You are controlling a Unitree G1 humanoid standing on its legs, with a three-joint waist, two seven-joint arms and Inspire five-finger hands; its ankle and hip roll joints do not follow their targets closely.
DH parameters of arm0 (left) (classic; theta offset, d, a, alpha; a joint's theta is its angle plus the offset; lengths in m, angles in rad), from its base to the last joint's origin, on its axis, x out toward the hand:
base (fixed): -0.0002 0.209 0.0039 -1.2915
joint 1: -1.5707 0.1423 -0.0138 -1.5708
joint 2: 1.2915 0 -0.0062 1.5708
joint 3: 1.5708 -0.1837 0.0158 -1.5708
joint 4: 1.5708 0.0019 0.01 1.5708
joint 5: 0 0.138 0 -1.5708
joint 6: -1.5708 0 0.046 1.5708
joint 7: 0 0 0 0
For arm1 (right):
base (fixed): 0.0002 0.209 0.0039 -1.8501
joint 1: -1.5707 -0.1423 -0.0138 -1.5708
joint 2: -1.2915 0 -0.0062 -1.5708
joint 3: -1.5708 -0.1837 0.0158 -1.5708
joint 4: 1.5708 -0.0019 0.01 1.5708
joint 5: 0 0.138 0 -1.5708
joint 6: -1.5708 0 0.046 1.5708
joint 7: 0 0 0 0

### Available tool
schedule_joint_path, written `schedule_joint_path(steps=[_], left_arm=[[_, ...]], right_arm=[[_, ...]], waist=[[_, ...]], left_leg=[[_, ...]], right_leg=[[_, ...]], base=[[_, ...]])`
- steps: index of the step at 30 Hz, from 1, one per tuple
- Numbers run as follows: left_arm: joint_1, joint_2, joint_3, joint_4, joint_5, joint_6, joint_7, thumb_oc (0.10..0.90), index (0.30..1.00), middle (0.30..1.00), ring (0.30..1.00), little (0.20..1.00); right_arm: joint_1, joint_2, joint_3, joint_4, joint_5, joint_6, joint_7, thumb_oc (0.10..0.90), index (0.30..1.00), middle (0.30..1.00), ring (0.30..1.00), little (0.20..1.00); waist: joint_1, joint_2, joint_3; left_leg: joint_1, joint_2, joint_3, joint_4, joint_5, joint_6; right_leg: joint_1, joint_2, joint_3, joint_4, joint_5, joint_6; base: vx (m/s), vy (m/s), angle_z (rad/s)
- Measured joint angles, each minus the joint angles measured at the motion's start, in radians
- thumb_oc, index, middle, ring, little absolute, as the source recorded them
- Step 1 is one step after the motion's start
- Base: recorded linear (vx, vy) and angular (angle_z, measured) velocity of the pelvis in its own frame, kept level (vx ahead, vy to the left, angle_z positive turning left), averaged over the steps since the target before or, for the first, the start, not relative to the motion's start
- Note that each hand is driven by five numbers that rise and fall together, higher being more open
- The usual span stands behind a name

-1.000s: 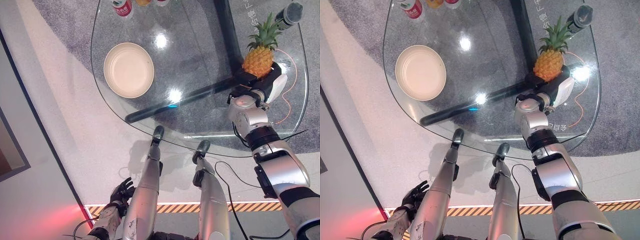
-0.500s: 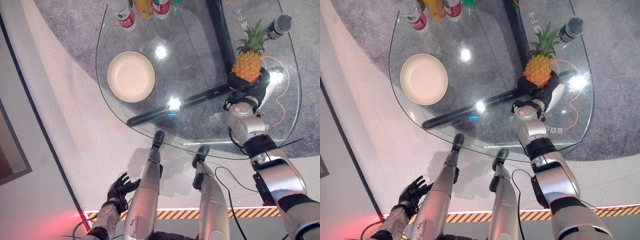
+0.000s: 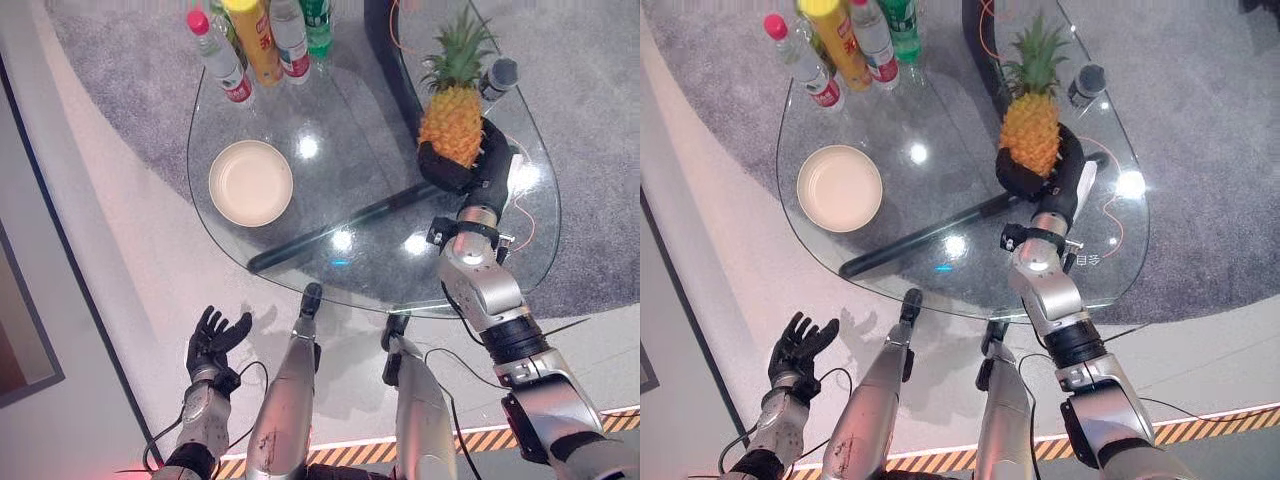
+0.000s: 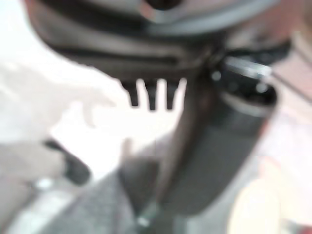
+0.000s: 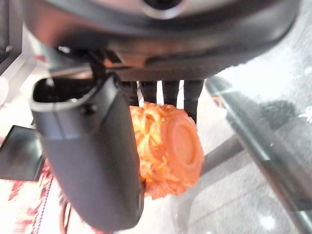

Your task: Pick up the fruit to the plate

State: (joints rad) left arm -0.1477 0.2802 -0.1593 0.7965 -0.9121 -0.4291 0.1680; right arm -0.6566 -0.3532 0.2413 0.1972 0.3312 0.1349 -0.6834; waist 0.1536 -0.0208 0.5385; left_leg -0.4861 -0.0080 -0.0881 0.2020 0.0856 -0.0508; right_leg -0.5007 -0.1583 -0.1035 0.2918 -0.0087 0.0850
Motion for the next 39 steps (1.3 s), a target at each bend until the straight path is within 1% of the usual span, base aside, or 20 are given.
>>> schedule_joint_path(steps=[3,6,8,10,12,14,17,20,22,25,30,33,39], left_arm=[[0.001,-0.003,0.041,-0.060,-0.029,-0.053,0.020,0.800,0.900,0.900,0.900,0.900],[0.000,-0.002,0.063,-0.107,-0.048,-0.088,0.023,0.800,0.900,0.900,0.900,0.900],[0.003,0.000,0.070,-0.195,-0.056,-0.089,0.048,0.800,0.900,0.900,0.900,0.900],[-0.001,0.000,0.070,-0.240,-0.050,-0.091,0.058,0.800,0.900,0.900,0.900,0.900],[0.001,0.002,0.069,-0.285,-0.034,-0.084,0.073,0.800,0.900,0.900,0.900,0.900],[0.003,0.004,0.068,-0.369,-0.003,-0.078,0.080,0.800,0.900,0.900,0.900,0.900],[0.022,0.025,0.046,-0.503,0.054,-0.053,0.080,0.800,0.900,0.900,0.900,0.900],[0.020,0.059,0.025,-0.555,0.096,-0.009,0.079,0.800,0.900,0.900,0.900,0.900],[0.020,0.076,0.016,-0.585,0.092,0.035,0.059,0.800,0.900,0.900,0.900,0.900],[0.031,0.091,-0.003,-0.649,0.046,0.104,-0.039,0.800,0.900,0.900,0.900,0.900],[0.029,0.151,-0.116,-0.752,-0.018,0.208,-0.159,0.800,0.900,0.900,0.900,0.900],[0.021,0.168,-0.146,-0.777,-0.052,0.235,-0.204,0.800,0.900,0.900,0.900,0.900],[0.022,0.208,-0.148,-0.798,-0.133,0.258,-0.256,0.800,0.900,0.900,0.900,0.900]], right_arm=[[0.041,0.002,0.026,-0.066,-0.065,0.000,0.124,0.100,0.300,0.300,0.300,0.200],[0.048,0.002,0.051,-0.104,-0.095,-0.002,0.185,0.100,0.300,0.300,0.300,0.200],[0.061,-0.003,0.057,-0.141,-0.100,-0.002,0.239,0.100,0.300,0.300,0.300,0.200],[0.064,-0.005,0.065,-0.147,-0.112,-0.002,0.275,0.100,0.300,0.300,0.300,0.200],[0.071,-0.008,0.078,-0.149,-0.114,-0.002,0.297,0.100,0.300,0.300,0.300,0.200],[0.088,-0.015,0.081,-0.151,-0.115,-0.002,0.332,0.100,0.300,0.300,0.300,0.200],[0.115,-0.042,0.093,-0.182,-0.117,-0.002,0.376,0.100,0.300,0.300,0.300,0.200],[0.115,-0.054,0.122,-0.190,-0.131,-0.002,0.425,0.100,0.300,0.300,0.300,0.200],[0.118,-0.065,0.137,-0.209,-0.134,-0.002,0.446,0.100,0.300,0.300,0.300,0.200],[0.118,-0.083,0.151,-0.219,-0.134,-0.003,0.482,0.100,0.300,0.300,0.300,0.200],[0.120,-0.113,0.181,-0.220,-0.138,-0.006,0.532,0.100,0.300,0.300,0.300,0.200],[0.121,-0.132,0.204,-0.220,-0.156,-0.006,0.554,0.100,0.300,0.300,0.300,0.200],[0.136,-0.158,0.208,-0.227,-0.156,-0.018,0.575,0.100,0.300,0.300,0.300,0.200]], waist=[[-0.008,0.001,0.000],[-0.015,0.001,0.000],[-0.014,0.001,0.000],[-0.012,0.002,0.001],[-0.010,0.002,0.001],[-0.002,0.004,0.002],[0.011,0.005,0.003],[0.012,0.006,0.003],[0.012,0.009,0.005],[0.015,0.009,0.005],[0.021,0.013,0.007],[0.017,0.013,0.007],[0.006,0.013,0.007]], left_leg=[[0.052,0.001,0.000,-0.017,0.003,-0.004],[0.080,0.001,-0.001,-0.028,0.003,-0.004],[0.089,0.002,-0.005,-0.029,0.003,-0.005],[0.100,0.002,-0.005,-0.029,0.002,-0.006],[0.116,0.002,-0.007,-0.029,0.000,-0.008],[0.136,0.003,-0.015,-0.035,-0.001,-0.009],[0.147,0.004,-0.028,-0.041,-0.002,-0.008],[0.157,0.004,-0.031,-0.041,-0.004,-0.011],[0.156,0.004,-0.034,-0.041,-0.004,-0.012],[0.156,0.003,-0.038,-0.041,-0.004,-0.016],[0.156,0.002,-0.049,-0.040,-0.004,-0.016],[0.156,0.001,-0.054,-0.039,-0.004,-0.017],[0.156,0.000,-0.056,-0.039,-0.006,-0.018]], right_leg=[[0.043,0.000,0.000,0.000,-0.011,0.004],[0.066,-0.001,-0.001,0.000,-0.016,0.004],[0.078,-0.001,-0.006,0.001,-0.018,0.002],[0.090,-0.001,-0.006,0.002,-0.021,0.001],[0.106,-0.001,-0.008,0.002,-0.024,0.002],[0.127,-0.001,-0.018,0.003,-0.033,0.003],[0.139,-0.001,-0.031,0.009,-0.044,0.002],[0.144,-0.002,-0.033,0.023,-0.056,0.000],[0.145,-0.002,-0.035,0.025,-0.058,-0.001],[0.147,-0.002,-0.039,0.025,-0.061,0.000],[0.153,-0.004,-0.051,0.027,-0.071,0.001],[0.154,-0.006,-0.055,0.033,-0.077,0.000],[0.154,-0.007,-0.055,0.035,-0.081,0.002]], base=[[0.00,-0.010,0.00],[0.00,-0.036,0.01],[0.00,-0.056,0.05],[0.02,-0.052,0.02],[0.02,-0.052,0.03],[0.02,-0.053,0.09],[0.02,-0.042,0.12],[0.02,-0.022,0.04],[0.02,-0.023,0.04],[0.01,0.000,0.04],[0.01,0.011,0.07],[0.00,0.018,0.06],[0.00,0.003,0.01]])
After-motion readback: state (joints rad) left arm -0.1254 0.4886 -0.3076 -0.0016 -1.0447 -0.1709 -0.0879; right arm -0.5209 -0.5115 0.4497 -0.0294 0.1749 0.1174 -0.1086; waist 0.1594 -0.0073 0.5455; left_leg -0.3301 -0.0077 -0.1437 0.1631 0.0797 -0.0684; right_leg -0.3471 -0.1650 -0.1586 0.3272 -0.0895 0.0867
